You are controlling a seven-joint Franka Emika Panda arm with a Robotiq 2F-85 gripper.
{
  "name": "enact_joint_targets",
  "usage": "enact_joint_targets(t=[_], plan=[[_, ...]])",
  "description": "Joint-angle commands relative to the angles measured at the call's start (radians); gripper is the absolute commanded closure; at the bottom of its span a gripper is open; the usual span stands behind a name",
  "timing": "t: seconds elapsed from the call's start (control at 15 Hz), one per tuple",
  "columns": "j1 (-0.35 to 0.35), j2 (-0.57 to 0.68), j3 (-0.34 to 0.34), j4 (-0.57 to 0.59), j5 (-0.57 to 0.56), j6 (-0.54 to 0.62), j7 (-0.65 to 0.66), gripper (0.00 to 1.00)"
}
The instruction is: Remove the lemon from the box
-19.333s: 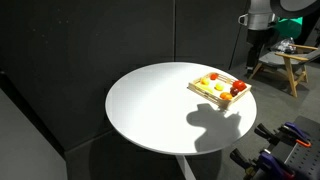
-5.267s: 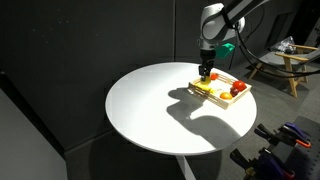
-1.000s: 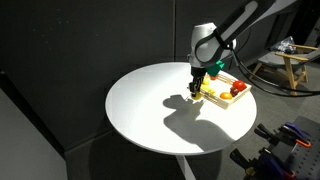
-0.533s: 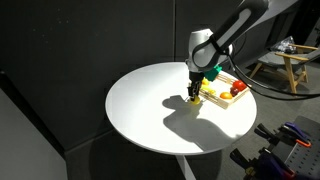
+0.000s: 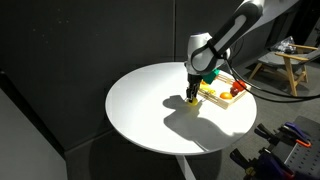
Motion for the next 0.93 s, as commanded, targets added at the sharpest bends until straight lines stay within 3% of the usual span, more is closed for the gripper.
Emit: enact_joint_targets(t=[0.0, 0.27, 0.33, 0.4, 0.6, 0.87], plan=[[0.003, 0.016, 0.0, 0.021, -0.009, 0.013, -0.002, 0.7], [0.004, 0.022, -0.002, 0.023, -0.011, 0.017, 0.0, 0.7], [0.004, 0.022, -0.002, 0.023, -0.011, 0.018, 0.001, 0.2], [0.004, 0.022, -0.003, 0.023, -0.011, 0.018, 0.001, 0.2], [0.004, 0.021, -0.003, 0.023, -0.011, 0.017, 0.0, 0.0], [0.003, 0.017, 0.0, 0.022, -0.008, 0.01, -0.001, 0.0]])
